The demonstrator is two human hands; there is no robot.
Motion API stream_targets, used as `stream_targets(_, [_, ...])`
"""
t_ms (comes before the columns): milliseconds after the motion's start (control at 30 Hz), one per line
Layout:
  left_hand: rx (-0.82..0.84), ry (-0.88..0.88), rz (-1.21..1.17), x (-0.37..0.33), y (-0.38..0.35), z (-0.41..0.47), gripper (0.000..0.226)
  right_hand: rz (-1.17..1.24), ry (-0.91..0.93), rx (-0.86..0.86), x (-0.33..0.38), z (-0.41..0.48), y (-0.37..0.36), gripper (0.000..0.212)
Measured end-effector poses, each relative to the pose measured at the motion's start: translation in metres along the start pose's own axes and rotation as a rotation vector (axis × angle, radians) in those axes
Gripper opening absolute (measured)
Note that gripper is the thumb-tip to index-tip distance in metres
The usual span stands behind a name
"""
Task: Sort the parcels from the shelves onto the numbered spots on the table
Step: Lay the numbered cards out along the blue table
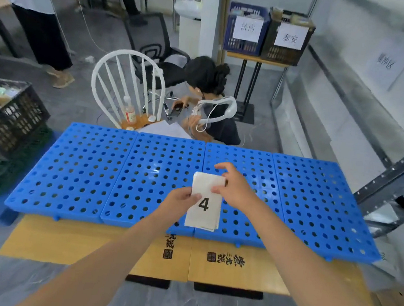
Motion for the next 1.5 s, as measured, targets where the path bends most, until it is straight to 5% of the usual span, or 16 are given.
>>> stream_targets(100, [-0.127, -0.11, -0.101, -0.033, 0.016, -0.002, 0.017, 0.208, 0.049, -0.135, 0.017, -0.003, 0.016, 0.044])
stream_targets(200, [-0.231, -0.202, -0.165, -0.058, 0.028, -0.006, 0.016, 0.173, 0.101, -0.085, 0.034, -0.009, 0.022, 0.032])
stream_targets(467, [-0.298, -0.33, -0.213, -0.087, 0.024, -0.004, 0.02, 0.315, 0.159, -0.261, 0.046, -0.016, 0.034, 0.013])
stream_targets(700, [-0.248, -0.3, -0.186, -0.092, 0.014, -0.003, 0.033, 0.405, 0.131, -0.272, 0.038, -0.023, 0.041, 0.014])
stream_targets(1133, [-0.068, -0.238, -0.196, -0.096, 0.017, 0.017, 0.017, 0.376, -0.003, -0.442, 0.017, -0.042, 0.058, 0.024])
stream_targets(1233, [-0.062, -0.258, -0.187, -0.102, 0.013, 0.02, 0.012, 0.395, -0.01, -0.44, 0.013, -0.049, 0.062, 0.011])
stream_targets(1500, [-0.02, -0.21, -0.231, -0.092, 0.002, 0.045, 0.021, 0.413, -0.103, -0.641, -0.008, -0.073, 0.087, 0.022])
Point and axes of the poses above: each hand's wrist, its own z-axis towards the middle knuckle, its own y-axis out of the back of the hand, x = y × z, the point moved 2 cm from there along z, towards the middle knuckle, and after that the axes turned 9 degrees about x, right-handed, at the moved point
